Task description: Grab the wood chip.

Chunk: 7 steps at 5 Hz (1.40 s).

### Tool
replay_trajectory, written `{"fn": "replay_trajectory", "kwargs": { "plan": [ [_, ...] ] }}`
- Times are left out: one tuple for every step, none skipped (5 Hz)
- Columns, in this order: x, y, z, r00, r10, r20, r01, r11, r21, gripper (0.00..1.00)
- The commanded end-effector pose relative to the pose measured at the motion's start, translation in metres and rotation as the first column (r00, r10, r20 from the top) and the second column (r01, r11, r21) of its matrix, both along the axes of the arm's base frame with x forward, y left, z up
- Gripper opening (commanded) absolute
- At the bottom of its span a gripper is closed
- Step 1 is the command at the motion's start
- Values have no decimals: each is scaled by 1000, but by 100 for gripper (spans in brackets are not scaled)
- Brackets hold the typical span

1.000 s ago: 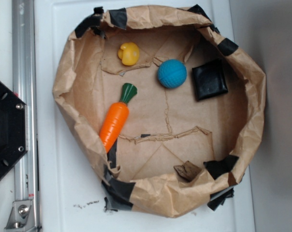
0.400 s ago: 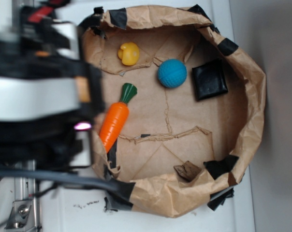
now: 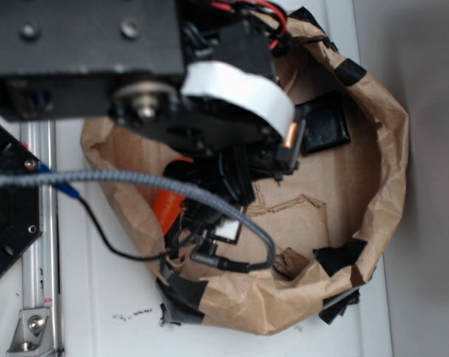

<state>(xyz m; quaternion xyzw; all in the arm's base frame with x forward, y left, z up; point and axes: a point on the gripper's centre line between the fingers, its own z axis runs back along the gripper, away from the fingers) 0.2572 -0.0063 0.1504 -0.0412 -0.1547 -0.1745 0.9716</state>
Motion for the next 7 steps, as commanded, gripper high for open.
{"fn": "replay_trajectory", "kwargs": {
  "plan": [
    [2, -5, 12, 999, 9, 41, -9, 1000, 0, 100],
    [26, -16, -27, 999, -1, -49, 8, 990, 140, 100],
    [40, -16, -45, 996, -32, -83, 43, 991, 129, 100],
    [48, -16, -55, 992, -59, -111, 71, 992, 107, 100],
    [39, -45, -59, 985, -151, -80, 162, 973, 166, 100],
    [24, -64, -74, 973, -222, -68, 232, 942, 244, 100],
    [21, -67, -90, 969, -223, -109, 245, 928, 281, 100]
  ]
}}
